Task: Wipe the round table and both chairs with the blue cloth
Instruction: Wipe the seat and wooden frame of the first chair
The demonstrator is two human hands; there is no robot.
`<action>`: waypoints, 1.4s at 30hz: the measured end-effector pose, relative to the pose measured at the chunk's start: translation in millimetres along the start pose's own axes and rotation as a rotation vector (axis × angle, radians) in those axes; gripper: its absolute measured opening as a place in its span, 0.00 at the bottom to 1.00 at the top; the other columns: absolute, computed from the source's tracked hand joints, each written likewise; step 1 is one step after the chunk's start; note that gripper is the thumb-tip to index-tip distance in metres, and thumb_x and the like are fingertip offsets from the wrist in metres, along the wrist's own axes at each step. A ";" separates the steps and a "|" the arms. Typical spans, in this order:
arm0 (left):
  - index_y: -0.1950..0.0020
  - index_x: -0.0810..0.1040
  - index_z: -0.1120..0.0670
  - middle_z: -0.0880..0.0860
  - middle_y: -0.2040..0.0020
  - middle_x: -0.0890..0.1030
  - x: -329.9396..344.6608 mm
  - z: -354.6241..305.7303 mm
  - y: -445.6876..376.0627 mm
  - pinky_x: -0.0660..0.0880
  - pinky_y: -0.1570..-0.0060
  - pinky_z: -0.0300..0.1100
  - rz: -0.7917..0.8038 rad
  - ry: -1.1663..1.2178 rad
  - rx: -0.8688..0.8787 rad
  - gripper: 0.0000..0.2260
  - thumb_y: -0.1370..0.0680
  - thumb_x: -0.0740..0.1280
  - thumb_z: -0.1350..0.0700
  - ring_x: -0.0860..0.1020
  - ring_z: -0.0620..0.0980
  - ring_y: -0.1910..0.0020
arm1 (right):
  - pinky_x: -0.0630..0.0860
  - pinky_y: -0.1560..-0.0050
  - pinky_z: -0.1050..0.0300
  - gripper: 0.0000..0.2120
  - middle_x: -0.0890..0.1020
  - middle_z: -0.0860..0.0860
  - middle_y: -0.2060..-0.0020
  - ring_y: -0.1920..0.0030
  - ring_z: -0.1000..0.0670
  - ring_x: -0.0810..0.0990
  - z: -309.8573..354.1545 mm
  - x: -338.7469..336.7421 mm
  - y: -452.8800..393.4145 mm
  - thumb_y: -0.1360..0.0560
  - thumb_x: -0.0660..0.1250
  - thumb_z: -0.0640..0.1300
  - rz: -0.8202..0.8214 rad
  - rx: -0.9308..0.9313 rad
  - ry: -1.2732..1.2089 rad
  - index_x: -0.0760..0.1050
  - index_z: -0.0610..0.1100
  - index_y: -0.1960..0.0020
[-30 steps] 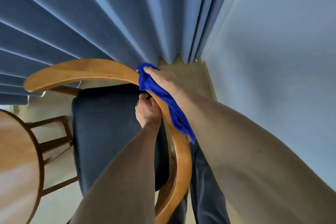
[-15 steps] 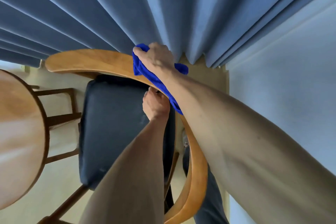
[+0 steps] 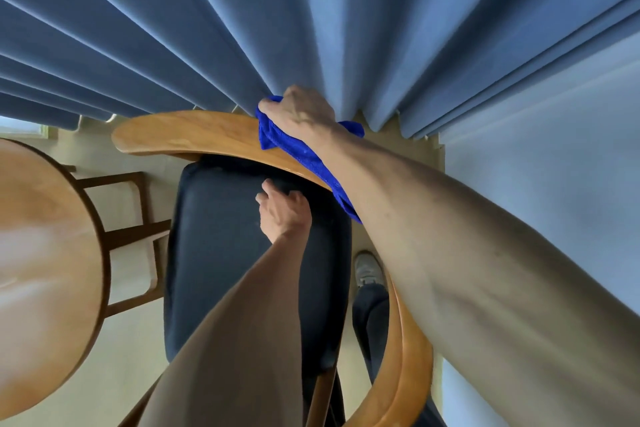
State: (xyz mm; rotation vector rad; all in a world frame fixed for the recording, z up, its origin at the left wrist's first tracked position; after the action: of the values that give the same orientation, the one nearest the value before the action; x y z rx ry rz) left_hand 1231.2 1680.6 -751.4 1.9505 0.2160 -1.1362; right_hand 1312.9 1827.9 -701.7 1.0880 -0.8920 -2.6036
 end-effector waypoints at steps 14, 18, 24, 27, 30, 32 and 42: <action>0.31 0.67 0.55 0.59 0.33 0.69 -55.0 104.6 -76.8 0.71 0.43 0.53 0.140 -0.003 -0.175 0.18 0.21 0.60 0.54 0.74 0.62 0.38 | 0.67 0.57 0.56 0.10 0.70 0.53 0.64 0.57 0.46 0.73 139.5 72.9 -18.5 0.24 0.60 0.55 -0.068 -0.244 0.293 0.70 0.47 0.53; 0.30 0.66 0.53 0.58 0.32 0.67 -64.3 136.4 -105.4 0.72 0.41 0.54 0.179 -0.040 -0.171 0.20 0.21 0.61 0.53 0.72 0.61 0.37 | 0.67 0.56 0.56 0.11 0.73 0.51 0.57 0.55 0.46 0.71 181.2 109.9 -19.0 0.24 0.60 0.55 -0.087 -0.352 0.357 0.72 0.47 0.51; 0.24 0.49 0.39 0.65 0.22 0.38 -51.5 179.2 -124.9 0.64 0.34 0.62 0.149 -0.291 -0.111 0.33 0.22 0.64 0.55 0.48 0.67 0.24 | 0.66 0.57 0.56 0.08 0.77 0.51 0.55 0.55 0.46 0.75 230.6 172.8 -9.8 0.25 0.61 0.54 -0.144 -0.540 0.497 0.72 0.50 0.53; 0.22 0.51 0.41 0.63 0.22 0.35 -42.7 192.6 -125.2 0.59 0.31 0.61 0.159 -0.289 -0.060 0.29 0.19 0.60 0.52 0.43 0.65 0.22 | 0.68 0.57 0.55 0.10 0.81 0.52 0.50 0.49 0.47 0.80 242.3 199.1 -7.7 0.25 0.61 0.49 -0.191 -0.625 0.603 0.77 0.50 0.46; 0.21 0.45 0.38 0.63 0.21 0.37 -45.5 195.2 -126.7 0.56 0.30 0.59 0.174 -0.291 -0.036 0.33 0.20 0.61 0.49 0.44 0.65 0.22 | 0.67 0.57 0.56 0.09 0.81 0.52 0.50 0.50 0.47 0.79 242.0 198.3 -9.5 0.26 0.63 0.48 -0.211 -0.574 0.605 0.76 0.50 0.47; 0.22 0.38 0.37 0.63 0.22 0.36 -46.8 193.1 -124.2 0.56 0.30 0.60 0.185 -0.300 -0.068 0.38 0.20 0.63 0.47 0.43 0.64 0.22 | 0.67 0.57 0.56 0.08 0.81 0.52 0.50 0.52 0.47 0.78 239.1 193.4 -8.1 0.27 0.65 0.51 -0.216 -0.529 0.565 0.74 0.51 0.49; 0.22 0.37 0.37 0.62 0.21 0.39 -42.0 191.9 -115.5 0.58 0.32 0.62 0.137 -0.400 -0.083 0.35 0.19 0.60 0.45 0.49 0.67 0.23 | 0.68 0.53 0.53 0.13 0.81 0.50 0.53 0.49 0.44 0.79 172.1 128.5 -7.7 0.29 0.62 0.59 -0.365 -0.263 0.371 0.74 0.50 0.55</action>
State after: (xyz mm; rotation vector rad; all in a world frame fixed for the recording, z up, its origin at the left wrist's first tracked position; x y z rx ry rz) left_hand 1025.4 1621.9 -829.9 1.5997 -0.0821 -1.3720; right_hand 1101.6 1864.4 -686.7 1.7038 -0.2817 -2.5480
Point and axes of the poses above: each hand's wrist, its own y-axis away from the middle knuckle, its own x-axis out of the palm, z = x × y, the point moved 2 cm from there along -y, towards the middle knuckle
